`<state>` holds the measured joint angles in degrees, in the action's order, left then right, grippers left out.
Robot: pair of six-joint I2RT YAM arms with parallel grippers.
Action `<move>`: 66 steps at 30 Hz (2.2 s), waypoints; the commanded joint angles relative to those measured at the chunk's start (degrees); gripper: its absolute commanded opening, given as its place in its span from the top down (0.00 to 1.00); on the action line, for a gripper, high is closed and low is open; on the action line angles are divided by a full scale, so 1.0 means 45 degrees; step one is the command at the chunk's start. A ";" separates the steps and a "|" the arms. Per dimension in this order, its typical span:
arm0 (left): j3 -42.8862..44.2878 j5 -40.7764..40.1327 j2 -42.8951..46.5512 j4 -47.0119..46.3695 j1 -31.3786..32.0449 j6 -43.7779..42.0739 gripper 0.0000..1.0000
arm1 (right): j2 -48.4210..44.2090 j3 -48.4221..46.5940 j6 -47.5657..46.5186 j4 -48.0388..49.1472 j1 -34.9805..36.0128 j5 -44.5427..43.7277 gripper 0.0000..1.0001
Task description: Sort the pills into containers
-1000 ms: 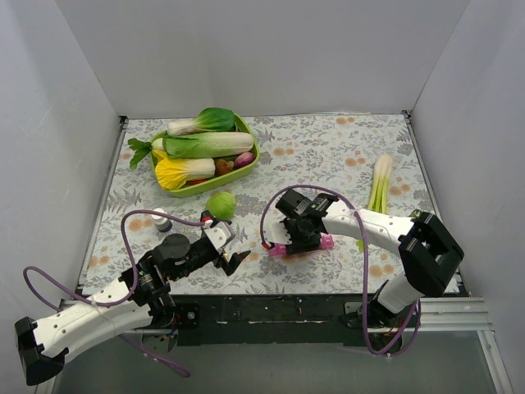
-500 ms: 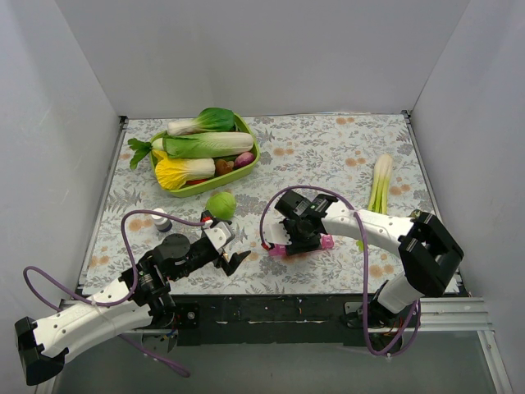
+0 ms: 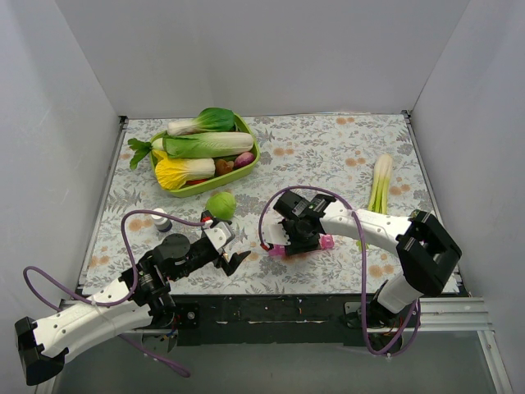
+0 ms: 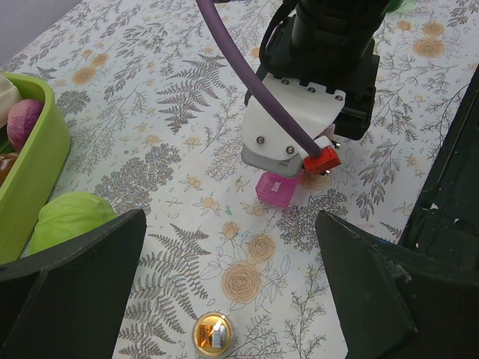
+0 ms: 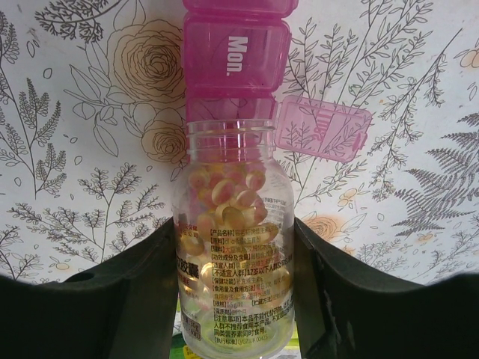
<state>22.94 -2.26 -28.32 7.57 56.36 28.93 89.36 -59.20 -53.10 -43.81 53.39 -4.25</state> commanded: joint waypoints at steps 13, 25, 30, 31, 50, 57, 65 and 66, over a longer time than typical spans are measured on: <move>0.0098 0.0132 0.0081 0.0114 -0.0044 -0.0178 0.02 | 0.0044 -0.0673 -0.0172 -0.0400 0.0129 0.0222 0.95; 0.0078 0.0151 -0.0016 0.0095 -0.0044 -0.0159 0.02 | -0.0483 -0.0302 -0.0231 -0.0440 -0.0047 0.0183 0.95; 0.0078 0.0151 -0.0055 0.0114 -0.0044 -0.0159 0.02 | -0.0659 -0.0204 -0.0309 -0.0498 -0.0203 0.0339 0.95; 0.0098 0.0151 -0.0055 0.0095 -0.0044 -0.0159 0.02 | -0.0659 -0.0165 -0.0309 -0.0556 -0.0203 0.0359 0.95; -0.0078 -0.0414 0.1662 -0.0725 -0.0044 0.0641 0.02 | -0.3740 -0.2604 0.0783 0.0023 -0.5001 0.7718 0.95; 0.0312 -0.1079 0.2229 -0.1115 -0.0044 0.1774 0.02 | -0.6029 -0.3718 0.5891 0.6126 -0.9162 1.0511 0.95; 0.1073 -0.1587 0.1820 -0.1273 -0.0044 0.2146 0.02 | -0.5584 -0.2278 2.6640 2.4102 -1.5996 1.3445 0.98; 0.1152 -0.1587 0.1762 -0.1157 -0.0044 0.2185 0.02 | -0.5156 -0.2448 2.9254 2.6412 -1.6159 1.3251 0.98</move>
<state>25.06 -7.55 -19.00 3.33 56.36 37.56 62.15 -73.30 16.64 14.46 -11.88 48.66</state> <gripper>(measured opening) 0.981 0.592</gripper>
